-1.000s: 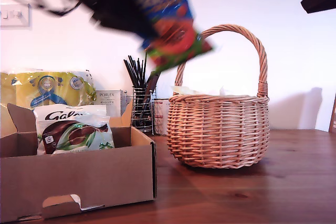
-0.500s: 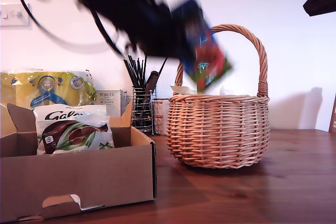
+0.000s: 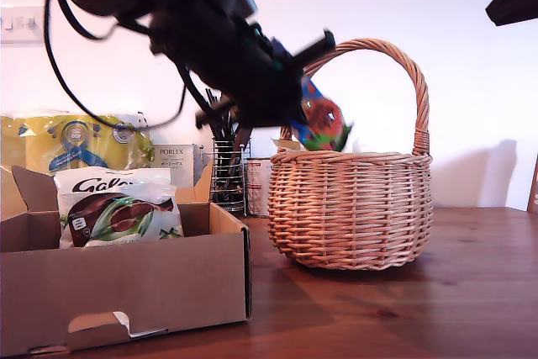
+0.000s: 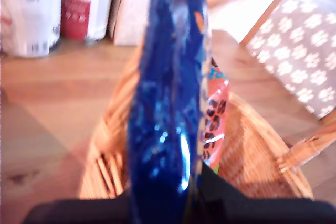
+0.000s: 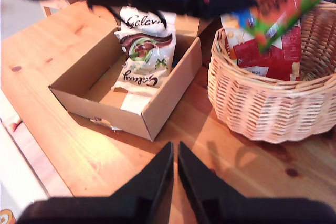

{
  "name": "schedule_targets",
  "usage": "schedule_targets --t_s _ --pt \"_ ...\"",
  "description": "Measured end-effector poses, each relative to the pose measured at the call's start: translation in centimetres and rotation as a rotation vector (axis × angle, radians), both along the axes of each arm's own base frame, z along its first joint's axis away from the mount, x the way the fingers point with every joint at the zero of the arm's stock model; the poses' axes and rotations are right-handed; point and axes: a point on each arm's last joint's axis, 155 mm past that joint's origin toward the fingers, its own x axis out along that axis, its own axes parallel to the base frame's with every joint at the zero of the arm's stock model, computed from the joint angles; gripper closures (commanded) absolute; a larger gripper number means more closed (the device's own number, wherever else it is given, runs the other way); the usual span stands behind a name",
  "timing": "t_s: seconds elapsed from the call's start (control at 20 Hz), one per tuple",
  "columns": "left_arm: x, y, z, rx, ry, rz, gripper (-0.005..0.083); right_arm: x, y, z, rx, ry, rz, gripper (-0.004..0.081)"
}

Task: Move the bags of Easter eggs from the cardboard box on the left into the woven basket on the right side.

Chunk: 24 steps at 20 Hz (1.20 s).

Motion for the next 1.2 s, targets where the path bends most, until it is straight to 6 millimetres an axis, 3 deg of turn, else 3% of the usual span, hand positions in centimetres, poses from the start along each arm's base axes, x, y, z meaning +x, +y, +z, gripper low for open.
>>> schedule_targets --t_s 0.1,0.35,0.5,0.7,0.85,1.2 --pt "-0.3 -1.1 -0.2 -0.007 0.008 -0.014 0.0793 0.0 0.0 0.0 0.000 -0.001 0.000 0.0782" --pt "0.3 -3.9 2.3 -0.044 -0.042 -0.021 0.0793 0.0 0.0 0.0 0.001 -0.001 0.000 0.0782" --pt "0.2 -4.5 1.4 -0.025 -0.022 -0.029 0.0787 0.0 0.0 0.0 0.001 -0.001 0.000 0.0782" --pt "0.2 -4.5 0.2 -0.003 -0.004 -0.025 0.0651 0.0 0.0 0.0 0.001 -0.001 0.000 0.0782" --pt "-0.2 -4.8 0.2 -0.004 0.000 -0.035 0.0469 0.0 0.0 0.0 0.001 -0.001 0.000 0.0782" --pt "-1.2 -5.8 0.1 -0.001 0.001 -0.077 0.0456 0.0 0.0 0.0 0.001 -0.001 0.000 0.0782"
